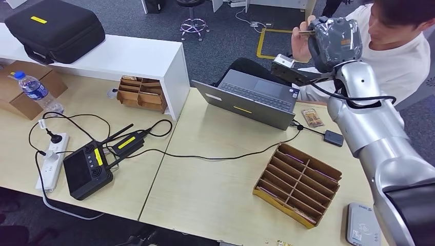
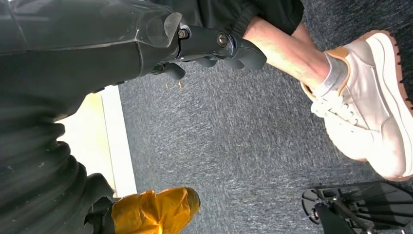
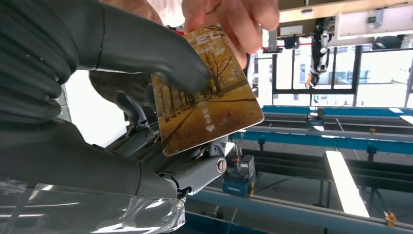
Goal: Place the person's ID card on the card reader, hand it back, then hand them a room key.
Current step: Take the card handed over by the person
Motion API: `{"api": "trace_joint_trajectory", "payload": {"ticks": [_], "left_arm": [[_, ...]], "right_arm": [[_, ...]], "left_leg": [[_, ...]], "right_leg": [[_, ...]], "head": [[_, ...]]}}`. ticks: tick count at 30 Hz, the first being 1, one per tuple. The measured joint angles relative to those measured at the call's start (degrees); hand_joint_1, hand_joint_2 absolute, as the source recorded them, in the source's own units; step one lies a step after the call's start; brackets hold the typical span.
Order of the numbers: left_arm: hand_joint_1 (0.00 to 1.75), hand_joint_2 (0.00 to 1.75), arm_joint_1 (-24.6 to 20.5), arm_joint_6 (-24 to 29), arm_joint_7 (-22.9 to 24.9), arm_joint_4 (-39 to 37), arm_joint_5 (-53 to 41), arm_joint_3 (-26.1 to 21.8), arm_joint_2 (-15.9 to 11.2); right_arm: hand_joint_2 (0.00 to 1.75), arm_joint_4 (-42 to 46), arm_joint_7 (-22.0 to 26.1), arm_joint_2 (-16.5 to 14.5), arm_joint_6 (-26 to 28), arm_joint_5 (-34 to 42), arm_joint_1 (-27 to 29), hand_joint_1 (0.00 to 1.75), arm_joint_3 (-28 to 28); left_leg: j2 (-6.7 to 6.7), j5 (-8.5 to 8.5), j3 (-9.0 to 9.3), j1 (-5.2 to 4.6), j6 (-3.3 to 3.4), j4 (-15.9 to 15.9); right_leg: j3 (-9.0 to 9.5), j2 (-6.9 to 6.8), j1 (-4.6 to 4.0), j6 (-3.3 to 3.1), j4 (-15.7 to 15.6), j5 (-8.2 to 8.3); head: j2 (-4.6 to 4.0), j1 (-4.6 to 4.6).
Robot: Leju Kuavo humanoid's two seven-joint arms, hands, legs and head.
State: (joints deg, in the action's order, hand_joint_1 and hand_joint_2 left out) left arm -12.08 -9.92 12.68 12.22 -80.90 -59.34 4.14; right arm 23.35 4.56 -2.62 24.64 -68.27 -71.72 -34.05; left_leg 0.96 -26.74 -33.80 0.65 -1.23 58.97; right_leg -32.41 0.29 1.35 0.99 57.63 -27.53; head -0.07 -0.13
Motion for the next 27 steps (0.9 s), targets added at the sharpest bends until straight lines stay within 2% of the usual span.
{"api": "trace_joint_trajectory", "payload": {"ticks": [7, 16, 20, 27], "left_arm": [[0.00, 1.75, 0.4, 0.3, -0.3, 0.0, 0.4, 0.0, 0.0], [0.00, 1.75, 1.3, 1.2, -1.3, 0.0, 1.5, 0.0, 0.0], [0.00, 1.75, 2.1, 2.1, -2.2, 0.0, 3.1, -0.3, 0.0], [0.00, 1.75, 4.6, 3.6, -3.9, 0.0, 5.7, -2.1, -0.5]], "right_arm": [[1.75, 1.8, 2.0, -0.1, 0.0, 2.4, 0.6, 1.75, 0.7], [1.75, 8.4, 6.8, 1.1, 1.4, 9.2, 5.0, 1.75, 4.5], [1.75, 19.9, 9.2, 3.7, 1.7, 16.3, 12.8, 1.75, 7.2], [1.75, 45.1, 10.4, 10.3, 0.8, 26.3, 34.2, 1.75, 13.9]], "left_leg": [[-0.01, 0.00, 0.00, 0.00, 0.01, 0.0], [-0.01, 0.00, 0.01, 0.00, 0.00, 0.0], [0.02, -0.02, 0.01, 0.01, 0.00, 0.0], [0.15, -0.17, -0.02, 0.00, 0.12, 0.0]], "right_leg": [[0.00, 0.01, 0.00, 0.00, 0.0, 0.00], [-0.01, 0.01, 0.00, 0.00, 0.0, 0.00], [0.00, -0.03, -0.01, 0.00, -0.1, -0.01], [0.06, -0.15, 0.00, 0.07, -0.1, -0.13]], "head": [[0.00, 0.01], [0.00, 0.00], [0.00, -0.01], [0.00, 0.01]]}}
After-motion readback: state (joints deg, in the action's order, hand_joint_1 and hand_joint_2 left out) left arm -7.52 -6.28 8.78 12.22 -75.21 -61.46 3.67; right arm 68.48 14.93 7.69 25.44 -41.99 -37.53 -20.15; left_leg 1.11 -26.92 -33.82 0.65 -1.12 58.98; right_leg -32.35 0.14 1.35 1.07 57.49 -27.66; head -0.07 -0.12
